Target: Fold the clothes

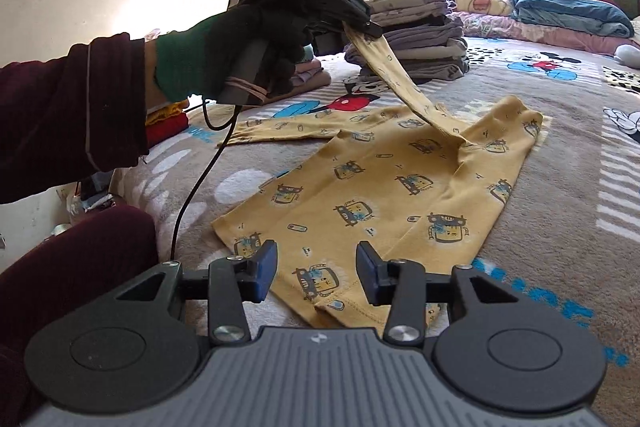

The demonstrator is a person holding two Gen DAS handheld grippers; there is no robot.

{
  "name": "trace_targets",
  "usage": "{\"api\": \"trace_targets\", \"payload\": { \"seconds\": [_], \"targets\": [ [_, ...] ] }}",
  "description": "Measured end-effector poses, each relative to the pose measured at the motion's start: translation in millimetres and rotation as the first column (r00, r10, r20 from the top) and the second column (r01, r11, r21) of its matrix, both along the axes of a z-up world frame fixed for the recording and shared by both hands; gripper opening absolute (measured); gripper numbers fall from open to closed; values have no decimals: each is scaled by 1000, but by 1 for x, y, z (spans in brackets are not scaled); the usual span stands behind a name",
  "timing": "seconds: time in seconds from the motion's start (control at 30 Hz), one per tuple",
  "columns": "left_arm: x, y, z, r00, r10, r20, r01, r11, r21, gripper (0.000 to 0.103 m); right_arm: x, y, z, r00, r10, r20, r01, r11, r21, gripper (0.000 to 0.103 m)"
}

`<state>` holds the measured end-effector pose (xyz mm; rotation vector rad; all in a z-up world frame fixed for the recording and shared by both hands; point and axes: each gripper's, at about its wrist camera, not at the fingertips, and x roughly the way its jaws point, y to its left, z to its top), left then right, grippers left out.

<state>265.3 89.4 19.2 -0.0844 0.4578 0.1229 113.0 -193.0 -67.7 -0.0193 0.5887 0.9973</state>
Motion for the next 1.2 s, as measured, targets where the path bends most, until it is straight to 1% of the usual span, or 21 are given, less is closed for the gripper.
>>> {"api": "trace_targets", "payload": {
  "seconds": [0.07, 0.1, 0.13, 0.17, 0.27, 0.33, 0.4, 0.47, 0.5, 0.57, 0.6, 0.67, 0.7, 0.73, 0.77, 0.8, 0.9, 0.93, 1.07, 1.13, 1.2],
  "targets": [
    [0, 0, 0, 1000, -1, 2, 1, 1000, -3, 3, 1, -5, -2, 1000, -26, 16, 26, 1000, -3, 47],
    [0, 0, 0, 1000, -1, 2, 1, 1000, -7, 3, 3, -4, -5, 999, -36, 11, 36, 999, -14, 51],
    [0, 0, 0, 1000, -1, 2, 1, 1000, -11, 3, 7, -2, -12, 999, -32, -15, 32, 998, -45, 57],
    [0, 0, 0, 1000, -3, 3, 3, 1000, -14, 3, 7, -1, -15, 1000, -21, -19, 19, 998, -66, 58],
    [0, 0, 4, 1000, -13, 9, 13, 1000, -13, 3, 4, 2, -22, 1000, 18, -19, -20, 993, -118, 58],
    [0, 1, 8, 1000, -19, 14, 19, 1000, -9, 3, 1, -8, -14, 1000, 2, 1, -1, 999, -54, 59],
    [-1, 1, 10, 1000, -23, 20, 24, 1000, -9, 3, 1, -13, -16, 1000, 0, -4, 0, 999, -37, 59],
    [-2, 1, 10, 999, -26, 19, 26, 1000, -9, 3, 3, -11, -22, 1000, 4, -1, -4, 997, -77, 60],
    [-3, 1, 9, 999, -27, 19, 27, 1000, -11, 3, 3, -8, -26, 1000, 25, -13, -26, 995, -98, 60],
    [-5, 2, 6, 999, -27, 17, 27, 1000, -12, 3, -5, -2, -29, 997, 63, 33, -58, 987, -150, 61],
    [-7, 2, 3, 1000, -26, 17, 26, 1000, -14, 3, -8, 0, -27, 996, 73, 56, -63, 985, -158, 61],
    [-8, 4, -3, 1000, -20, 7, 20, 1000, -20, 3, -8, -6, -21, 996, 59, 70, -52, 995, -90, 60],
    [-8, 6, -8, 1000, -12, -3, 12, 1000, -21, 3, -5, -7, -20, 997, 56, 54, -53, 996, -66, 62],
    [-7, 7, -12, 1000, -3, -14, 2, 1000, -23, 3, -2, -5, -23, 997, 68, 25, -66, 995, -76, 62],
    [-8, 9, -15, 1000, 8, -20, -9, 999, -32, 3, 1, 1, -28, 996, 92, 8, -91, 988, -122, 62],
    [-11, 11, -17, 1000, 18, -16, -19, 999, -50, 3, 0, 6, -30, 993, 113, 22, -108, 982, -156, 63],
    [-29, 9, -19, 999, 42, 12, -41, 994, -99, 3, 8, 1, -21, 991, 134, 2, -133, 987, -85, 62],
    [-36, 6, -20, 998, 52, 18, -49, 992, -113, 3, 14, -4, -16, 993, 115, -3, -115, 993, -39, 62],
    [-65, -5, -28, 995, 96, 24, -90, 979, -180, 3, 46, -21, -9, 1000, -11, 6, 11, 1000, 13, 62],
    [-78, -12, -35, 994, 110, 22, -103, 973, -205, 3, 68, -33, -10, 996, -88, -24, 89, 995, 55, 62],
    [-87, -16, -41, 992, 122, 28, -113, 968, -224, 3, 92, -45, -12, 984, -163, -72, 170, 979, 109, 62]
  ]
}}
